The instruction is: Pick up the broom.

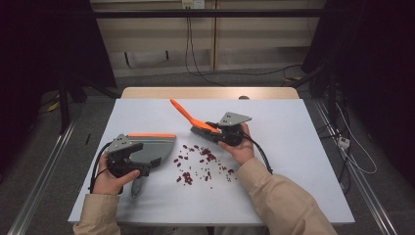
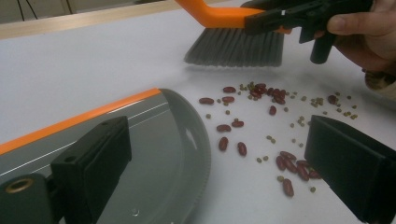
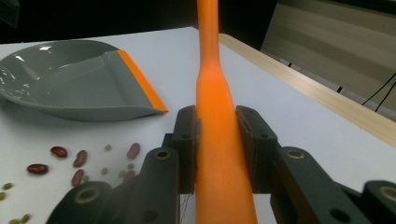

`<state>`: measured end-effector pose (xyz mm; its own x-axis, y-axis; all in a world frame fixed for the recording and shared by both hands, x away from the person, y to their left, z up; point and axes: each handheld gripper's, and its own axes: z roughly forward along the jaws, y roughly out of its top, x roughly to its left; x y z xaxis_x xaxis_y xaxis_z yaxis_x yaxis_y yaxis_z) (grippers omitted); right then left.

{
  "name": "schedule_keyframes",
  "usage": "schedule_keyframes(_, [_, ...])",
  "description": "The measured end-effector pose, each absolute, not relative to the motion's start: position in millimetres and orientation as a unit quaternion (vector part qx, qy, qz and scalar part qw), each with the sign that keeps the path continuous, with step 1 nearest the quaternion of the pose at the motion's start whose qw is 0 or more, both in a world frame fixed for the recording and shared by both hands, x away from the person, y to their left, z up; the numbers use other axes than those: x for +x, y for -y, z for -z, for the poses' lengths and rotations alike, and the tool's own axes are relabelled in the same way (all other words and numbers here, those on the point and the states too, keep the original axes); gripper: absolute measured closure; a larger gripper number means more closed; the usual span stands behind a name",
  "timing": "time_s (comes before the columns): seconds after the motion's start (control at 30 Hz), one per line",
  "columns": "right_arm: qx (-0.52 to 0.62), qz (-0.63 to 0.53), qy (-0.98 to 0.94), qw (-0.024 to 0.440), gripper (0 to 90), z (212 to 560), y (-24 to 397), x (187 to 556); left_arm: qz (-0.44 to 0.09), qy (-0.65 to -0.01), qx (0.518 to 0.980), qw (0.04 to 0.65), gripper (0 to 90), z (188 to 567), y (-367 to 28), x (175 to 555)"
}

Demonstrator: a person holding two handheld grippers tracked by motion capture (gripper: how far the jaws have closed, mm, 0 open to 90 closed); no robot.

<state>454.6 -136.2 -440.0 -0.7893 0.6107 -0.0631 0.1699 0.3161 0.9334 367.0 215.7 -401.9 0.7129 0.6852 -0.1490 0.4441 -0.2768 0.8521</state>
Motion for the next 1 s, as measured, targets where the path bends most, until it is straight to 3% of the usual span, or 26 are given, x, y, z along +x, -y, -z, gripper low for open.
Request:
schedule_keyframes(0.33, [0.194,-0.528,-0.81,0.168,70.8,448,128,457,-0.126,-0.366,0.789,0.477,7.2,406,-224,364])
schedule_keyframes(1.0, [0.132,-0.521,-0.835,0.12,69.5,445,132,412,-0.13,-0.374,0.789,0.471,7.2,409,-235,356])
